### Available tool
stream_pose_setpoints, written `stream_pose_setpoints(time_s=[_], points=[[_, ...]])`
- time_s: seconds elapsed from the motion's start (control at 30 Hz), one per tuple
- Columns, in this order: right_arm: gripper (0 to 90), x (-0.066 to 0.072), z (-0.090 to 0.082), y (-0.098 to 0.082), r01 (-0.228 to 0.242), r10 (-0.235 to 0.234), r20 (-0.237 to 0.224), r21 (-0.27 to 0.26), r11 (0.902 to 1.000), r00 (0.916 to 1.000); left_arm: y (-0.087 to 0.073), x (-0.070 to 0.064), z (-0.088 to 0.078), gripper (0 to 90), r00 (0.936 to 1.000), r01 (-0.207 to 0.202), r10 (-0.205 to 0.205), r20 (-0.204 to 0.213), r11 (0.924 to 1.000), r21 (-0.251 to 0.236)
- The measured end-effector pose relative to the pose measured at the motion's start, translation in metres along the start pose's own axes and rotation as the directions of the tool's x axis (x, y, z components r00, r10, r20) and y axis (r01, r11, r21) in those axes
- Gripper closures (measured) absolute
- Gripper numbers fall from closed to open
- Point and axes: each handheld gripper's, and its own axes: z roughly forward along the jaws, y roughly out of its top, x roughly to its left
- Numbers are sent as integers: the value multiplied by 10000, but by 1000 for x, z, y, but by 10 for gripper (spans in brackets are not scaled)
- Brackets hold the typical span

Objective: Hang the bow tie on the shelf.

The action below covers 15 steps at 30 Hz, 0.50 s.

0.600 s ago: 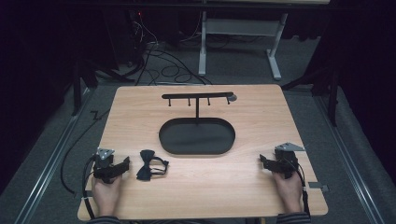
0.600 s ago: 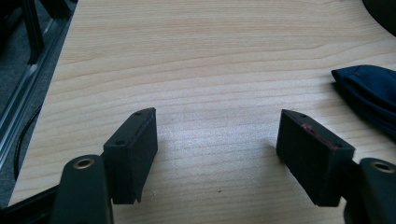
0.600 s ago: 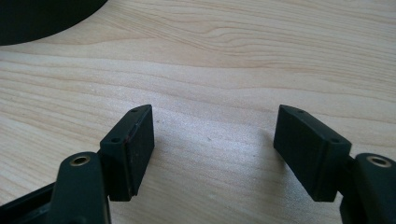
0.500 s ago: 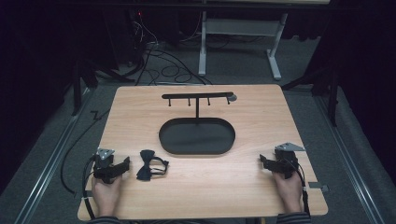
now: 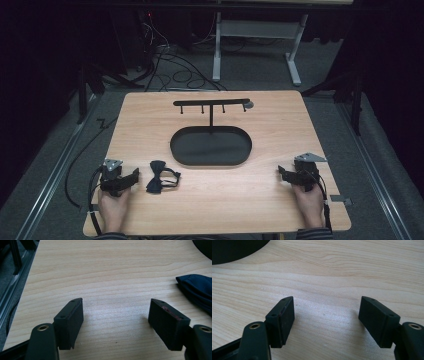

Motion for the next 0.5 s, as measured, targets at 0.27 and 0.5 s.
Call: stream_pose_setpoints(time_s=[0.27,0.5], points=[[295,0,0,0,1,-1,4,16,10000,10000,0,-1,0,268,10000,-55,55,45,10000,36],[296,1,0,0,57,-57,-40,63,10000,10000,-1,-4,-2,320,9990,-441,441,16,9990,-70]])
